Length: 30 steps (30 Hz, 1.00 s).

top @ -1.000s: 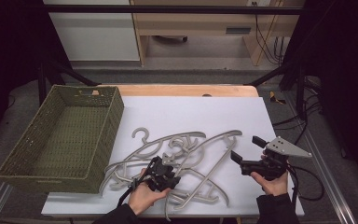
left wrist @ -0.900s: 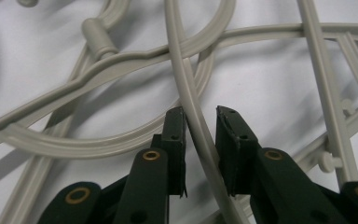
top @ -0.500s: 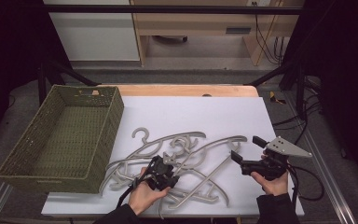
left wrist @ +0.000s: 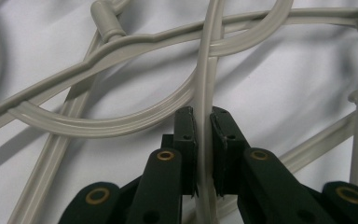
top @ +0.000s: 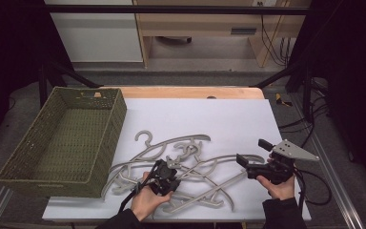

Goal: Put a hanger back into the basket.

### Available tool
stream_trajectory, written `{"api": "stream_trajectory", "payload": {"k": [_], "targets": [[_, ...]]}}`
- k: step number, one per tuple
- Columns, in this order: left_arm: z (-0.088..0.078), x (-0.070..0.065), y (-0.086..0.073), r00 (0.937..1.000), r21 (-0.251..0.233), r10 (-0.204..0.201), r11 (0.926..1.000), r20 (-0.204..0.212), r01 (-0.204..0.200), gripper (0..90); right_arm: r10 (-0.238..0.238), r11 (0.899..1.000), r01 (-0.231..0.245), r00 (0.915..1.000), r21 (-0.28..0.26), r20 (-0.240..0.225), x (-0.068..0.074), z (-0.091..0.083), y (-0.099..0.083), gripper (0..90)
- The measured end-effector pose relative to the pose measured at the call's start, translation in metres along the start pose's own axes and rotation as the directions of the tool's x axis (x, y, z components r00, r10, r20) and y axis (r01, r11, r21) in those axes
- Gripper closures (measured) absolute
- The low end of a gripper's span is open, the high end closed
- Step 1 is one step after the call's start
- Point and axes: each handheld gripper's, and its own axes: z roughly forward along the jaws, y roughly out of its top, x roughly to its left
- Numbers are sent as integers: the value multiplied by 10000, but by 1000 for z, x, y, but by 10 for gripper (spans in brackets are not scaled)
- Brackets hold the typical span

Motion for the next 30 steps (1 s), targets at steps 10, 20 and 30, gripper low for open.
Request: {"api": "stream_trajectory", "payload": {"k": [10,20,30], "targets": [[-16,6,-4,9997,-447,95,9990,239,-85,822,9,10000,-9,10000,-65,58,-2,-3,1,10],[-50,15,-12,9993,-1428,119,9897,357,-67,824,57,9997,-55,9999,-218,87,-3,-7,3,11],[-79,30,-11,9994,-2298,-19,9732,348,99,825,99,9992,-95,9999,-383,107,-6,-12,4,12]]}}
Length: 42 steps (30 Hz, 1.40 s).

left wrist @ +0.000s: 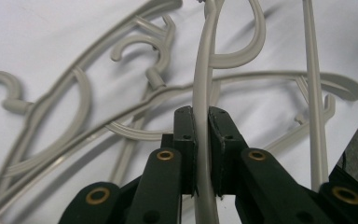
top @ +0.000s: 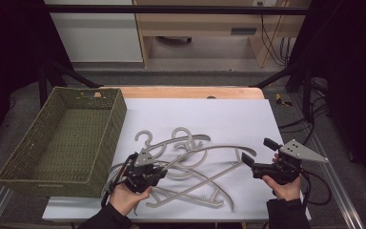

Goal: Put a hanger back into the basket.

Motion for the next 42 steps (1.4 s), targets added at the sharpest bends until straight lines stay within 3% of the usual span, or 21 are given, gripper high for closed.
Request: {"api": "stream_trajectory", "payload": {"k": [10,14,16,18,19,25,37,42], "targets": [[-32,20,5,9982,-941,-323,9952,-504,275,825,-18,10000,18,10000,15,74,-1,0,0,12],[-45,29,7,9961,-1185,-314,9927,-822,215,825,18,10000,-18,9999,30,119,-2,0,-1,12],[-47,36,5,9957,-1268,-477,9912,-801,373,826,55,10000,-55,9999,16,98,-2,0,-1,12],[-49,39,4,9932,-1567,-685,9862,-944,532,826,-1,10000,0,9999,78,126,-2,1,-2,12],[-51,40,5,9921,-1535,-648,9870,-1075,478,826,-9,10000,8,9999,76,117,-2,1,-2,12],[-70,45,6,9928,-2199,-552,9750,-1066,306,826,9,9999,-10,10000,122,95,-2,1,-2,12],[-97,64,8,9857,-2878,-498,9577,-1610,14,826,53,10000,-54,9999,80,86,-3,2,-2,12],[-110,78,13,9810,-3197,-578,9475,-1852,-45,826,-12,9999,10,10000,133,94,-3,2,-2,11]]}}
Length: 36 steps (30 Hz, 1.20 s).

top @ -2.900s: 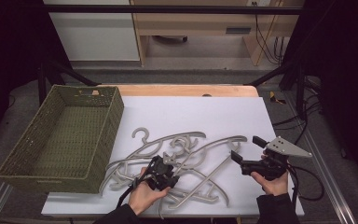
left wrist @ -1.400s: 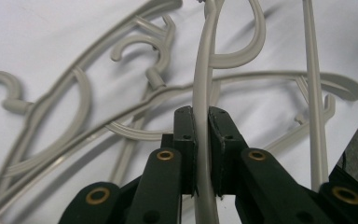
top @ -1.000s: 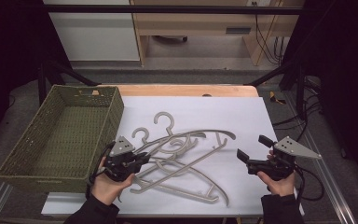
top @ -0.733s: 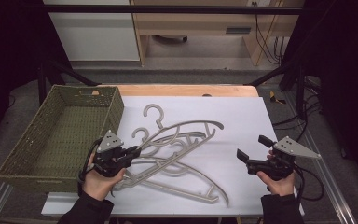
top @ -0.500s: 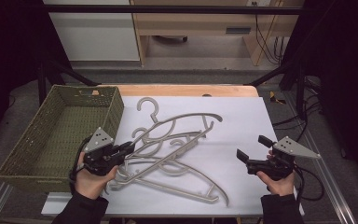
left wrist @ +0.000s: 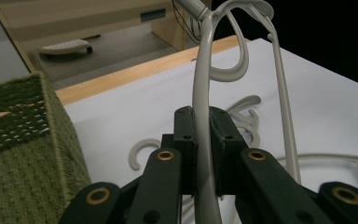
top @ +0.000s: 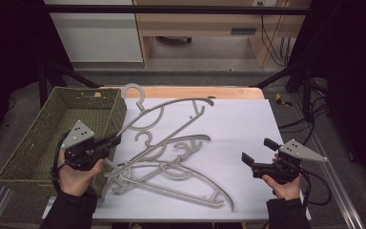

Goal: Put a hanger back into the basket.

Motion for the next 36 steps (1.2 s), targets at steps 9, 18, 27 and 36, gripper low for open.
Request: {"api": "stream_trajectory", "payload": {"k": [9,18,27,36], "targets": [[-14,40,19,9989,-508,-121,9987,-448,99,825,62,9999,-62,10000,-81,12,0,-1,1,11],[-31,86,23,9902,-635,109,9978,-1390,-199,825,19,10000,-19,10000,0,43,-1,0,0,11],[-50,130,7,9749,-128,258,9995,-2213,-293,824,44,9999,-45,9999,101,90,-1,3,-1,11],[-63,161,-14,9678,1,-21,10000,-2515,22,824,23,9998,-25,9999,181,123,-1,5,-2,11]]}}
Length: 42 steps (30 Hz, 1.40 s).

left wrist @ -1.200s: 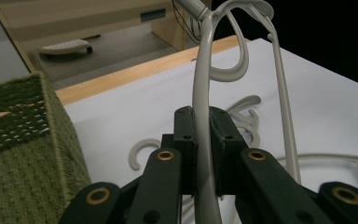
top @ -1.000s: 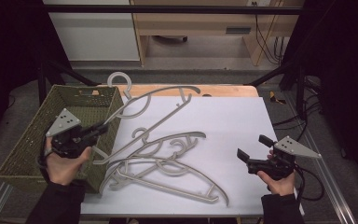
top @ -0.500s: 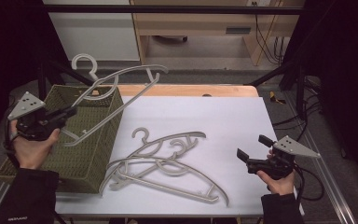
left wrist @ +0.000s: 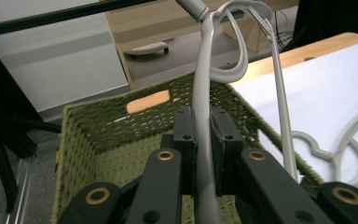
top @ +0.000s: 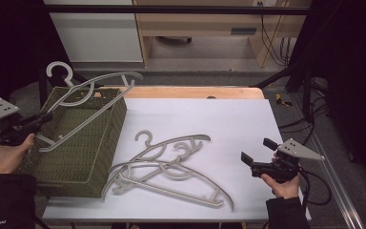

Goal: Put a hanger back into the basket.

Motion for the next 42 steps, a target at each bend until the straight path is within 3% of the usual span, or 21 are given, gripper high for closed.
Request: {"api": "stream_trajectory", "payload": {"k": [8,17,23,33,37,42], "targets": [[-4,22,-18,9999,282,98,9996,-139,-94,824,-24,10000,24,10000,61,-4,-1,1,-1,11],[-10,40,-37,9992,421,-197,9989,-348,212,824,-16,10000,16,10000,57,-21,-1,1,-1,11],[-17,45,-42,9995,544,-63,9985,-299,80,824,35,10000,-35,10000,28,16,0,1,0,12],[-19,52,-51,9989,686,-181,9974,-429,211,824,-1,10000,1,10000,85,14,0,1,-1,11],[-18,56,-53,9983,735,-286,9968,-501,322,824,-18,9999,18,10000,126,-3,0,3,-1,11],[-8,56,-59,9975,1147,-237,9929,-662,312,823,-32,9999,32,10000,126,-7,0,3,-2,11]]}}
